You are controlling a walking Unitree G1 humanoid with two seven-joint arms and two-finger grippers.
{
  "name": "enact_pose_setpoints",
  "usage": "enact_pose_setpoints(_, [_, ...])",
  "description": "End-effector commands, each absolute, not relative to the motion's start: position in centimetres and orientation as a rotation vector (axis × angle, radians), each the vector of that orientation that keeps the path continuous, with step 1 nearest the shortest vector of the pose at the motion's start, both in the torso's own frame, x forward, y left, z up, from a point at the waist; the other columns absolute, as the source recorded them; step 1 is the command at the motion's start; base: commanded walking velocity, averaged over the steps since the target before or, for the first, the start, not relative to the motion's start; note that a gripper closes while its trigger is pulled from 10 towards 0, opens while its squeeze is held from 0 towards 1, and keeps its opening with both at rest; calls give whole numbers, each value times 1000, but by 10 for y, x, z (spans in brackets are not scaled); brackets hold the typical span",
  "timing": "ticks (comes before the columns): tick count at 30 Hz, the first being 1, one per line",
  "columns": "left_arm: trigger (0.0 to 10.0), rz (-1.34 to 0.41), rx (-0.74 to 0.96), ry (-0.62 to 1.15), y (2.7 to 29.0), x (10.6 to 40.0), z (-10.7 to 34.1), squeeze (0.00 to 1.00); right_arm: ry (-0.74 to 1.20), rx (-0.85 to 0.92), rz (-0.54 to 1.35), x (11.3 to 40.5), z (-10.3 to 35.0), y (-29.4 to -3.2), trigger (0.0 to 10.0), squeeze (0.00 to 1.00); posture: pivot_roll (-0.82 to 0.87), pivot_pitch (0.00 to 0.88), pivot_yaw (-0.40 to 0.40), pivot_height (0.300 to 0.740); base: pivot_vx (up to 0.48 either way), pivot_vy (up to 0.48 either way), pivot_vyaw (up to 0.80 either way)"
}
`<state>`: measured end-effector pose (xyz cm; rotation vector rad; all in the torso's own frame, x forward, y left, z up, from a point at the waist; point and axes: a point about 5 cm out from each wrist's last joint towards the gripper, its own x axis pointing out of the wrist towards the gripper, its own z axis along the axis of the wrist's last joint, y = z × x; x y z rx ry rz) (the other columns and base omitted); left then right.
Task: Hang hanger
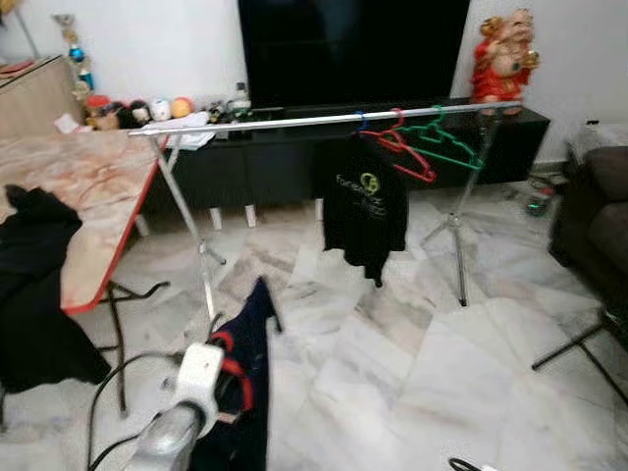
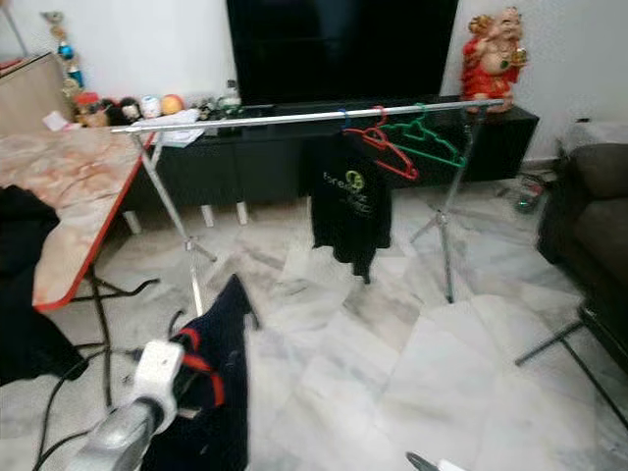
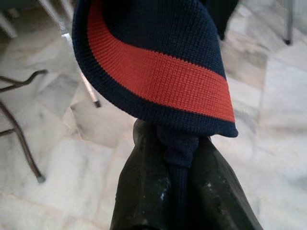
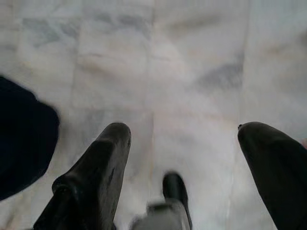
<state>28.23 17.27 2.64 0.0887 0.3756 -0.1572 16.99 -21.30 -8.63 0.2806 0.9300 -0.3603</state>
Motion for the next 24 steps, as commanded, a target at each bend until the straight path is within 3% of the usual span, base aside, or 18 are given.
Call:
enact_pose_setpoints(1, [10000, -125, 119, 367, 186, 283, 29, 0, 906, 289, -316, 181, -83, -201, 10000, 0, 21, 0, 34, 740, 480, 0, 0])
enact_pose_setpoints(24, [10000, -103, 117, 378, 186, 289, 32, 0, 892, 281, -273, 187, -81, -197, 10000, 0, 21, 27, 20, 740, 480, 0, 45])
